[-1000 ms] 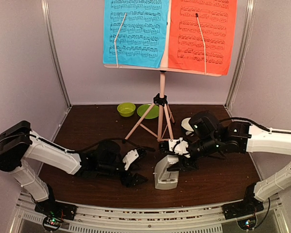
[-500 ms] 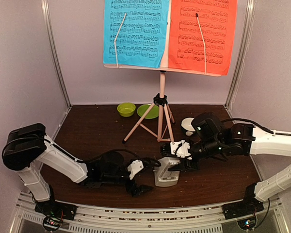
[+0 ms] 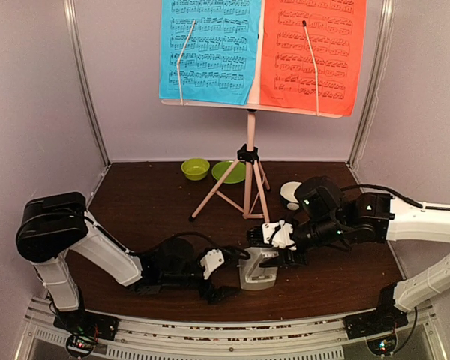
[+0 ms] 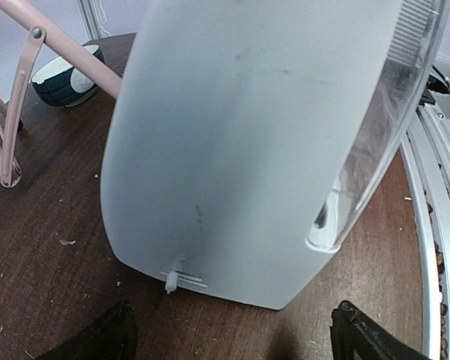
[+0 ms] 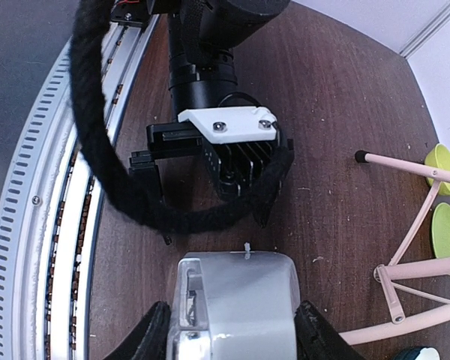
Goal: Set up the instrument practice props
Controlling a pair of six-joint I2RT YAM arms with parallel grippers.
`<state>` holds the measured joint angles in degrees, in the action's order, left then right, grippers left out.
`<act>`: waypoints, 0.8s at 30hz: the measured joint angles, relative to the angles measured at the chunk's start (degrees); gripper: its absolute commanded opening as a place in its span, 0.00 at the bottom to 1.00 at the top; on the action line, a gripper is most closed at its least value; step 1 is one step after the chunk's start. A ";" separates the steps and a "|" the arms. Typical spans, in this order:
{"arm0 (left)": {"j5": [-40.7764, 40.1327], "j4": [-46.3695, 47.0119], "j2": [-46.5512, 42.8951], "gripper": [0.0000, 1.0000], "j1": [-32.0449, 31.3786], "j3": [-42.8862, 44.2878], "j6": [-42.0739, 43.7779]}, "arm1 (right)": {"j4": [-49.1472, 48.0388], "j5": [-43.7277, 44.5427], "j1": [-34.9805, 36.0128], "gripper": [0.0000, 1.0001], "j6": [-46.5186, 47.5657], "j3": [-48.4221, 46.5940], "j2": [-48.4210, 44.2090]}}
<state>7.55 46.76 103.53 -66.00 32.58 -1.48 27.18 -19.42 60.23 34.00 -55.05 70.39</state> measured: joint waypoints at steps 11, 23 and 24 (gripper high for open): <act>0.22 -1.97 0.00 0.91 0.00 0.09 6.08 | 2.58 0.24 5.03 0.01 4.55 -0.35 -0.59; 1.60 -5.97 0.00 0.74 0.00 2.34 11.50 | 5.90 0.44 8.92 0.00 6.64 -0.83 -1.62; 1.66 -6.21 0.00 0.71 0.00 2.47 11.63 | 6.05 0.42 9.07 0.00 6.69 -0.83 -1.70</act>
<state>9.21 40.56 103.53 -66.00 35.05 10.15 33.23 -19.00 69.30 40.69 -55.88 68.69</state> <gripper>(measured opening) 0.776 0.518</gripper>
